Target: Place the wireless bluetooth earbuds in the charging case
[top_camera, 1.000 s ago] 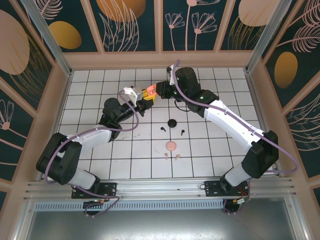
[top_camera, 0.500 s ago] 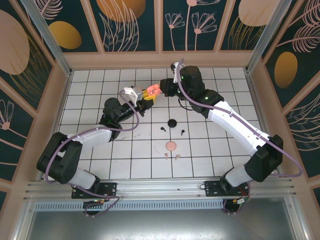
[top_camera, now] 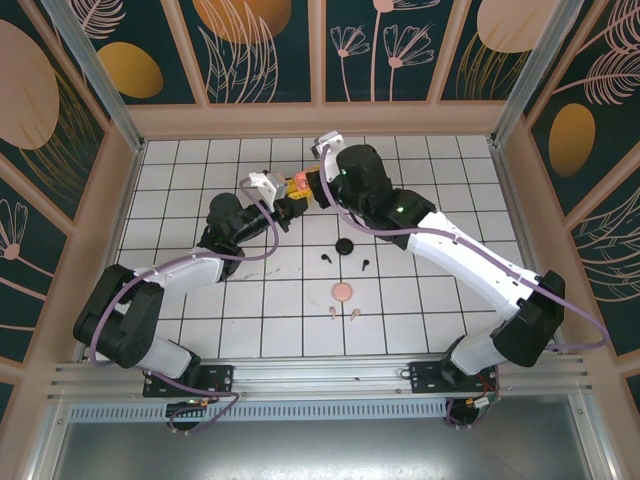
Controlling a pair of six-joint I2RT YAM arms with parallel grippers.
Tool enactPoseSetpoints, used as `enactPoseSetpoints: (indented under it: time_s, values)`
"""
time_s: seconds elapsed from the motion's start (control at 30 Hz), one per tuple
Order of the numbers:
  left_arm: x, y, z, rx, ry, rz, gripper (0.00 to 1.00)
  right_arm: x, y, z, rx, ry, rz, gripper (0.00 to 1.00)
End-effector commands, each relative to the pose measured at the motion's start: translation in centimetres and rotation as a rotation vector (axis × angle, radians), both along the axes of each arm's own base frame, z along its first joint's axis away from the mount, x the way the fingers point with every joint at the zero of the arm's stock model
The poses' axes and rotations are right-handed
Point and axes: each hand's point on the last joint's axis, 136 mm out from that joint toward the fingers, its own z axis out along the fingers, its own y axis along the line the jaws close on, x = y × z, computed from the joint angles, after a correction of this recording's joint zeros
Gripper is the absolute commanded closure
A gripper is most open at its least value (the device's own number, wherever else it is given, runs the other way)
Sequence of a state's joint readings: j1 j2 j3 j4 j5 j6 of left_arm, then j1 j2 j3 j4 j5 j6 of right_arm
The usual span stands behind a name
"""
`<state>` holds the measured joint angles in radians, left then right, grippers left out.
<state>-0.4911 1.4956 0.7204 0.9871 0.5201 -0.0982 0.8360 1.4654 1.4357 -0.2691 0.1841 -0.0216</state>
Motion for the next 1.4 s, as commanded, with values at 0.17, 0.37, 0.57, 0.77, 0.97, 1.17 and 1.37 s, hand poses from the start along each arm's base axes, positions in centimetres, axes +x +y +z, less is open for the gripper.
enactPoseSetpoints:
  time_s: [0.17, 0.37, 0.57, 0.77, 0.97, 1.17, 1.37]
  values:
    - [-0.4, -0.5, 1.7, -0.009, -0.051, -0.032, 1.00, 1.5, -0.8, 0.6, -0.134, -0.100, -0.081, 0.82]
    - [-0.7, -0.4, 1.9, -0.009, -0.055, -0.038, 1.00, 2.0, -1.0, -0.2, -0.176, -0.110, -0.105, 0.83]
    - [-0.9, -0.4, 2.0, -0.010, -0.058, -0.043, 1.00, 2.3, -0.9, -1.1, -0.195, -0.099, -0.107, 0.83]
    - [-1.0, -0.4, 2.2, -0.012, -0.064, -0.047, 1.00, 2.7, -0.8, -1.8, -0.213, -0.099, -0.119, 0.83]
    - [-1.1, -0.4, 2.5, -0.015, -0.069, -0.050, 1.00, 3.0, -0.9, -2.5, -0.239, -0.097, -0.127, 0.83]
    - [-1.3, -0.4, 2.6, -0.018, -0.073, -0.055, 1.00, 3.2, -0.8, -3.4, -0.267, -0.094, -0.126, 0.85]
    - [-1.3, -0.3, 2.6, -0.019, -0.074, -0.051, 1.00, 2.8, -0.4, -4.0, -0.287, -0.092, -0.105, 0.84]
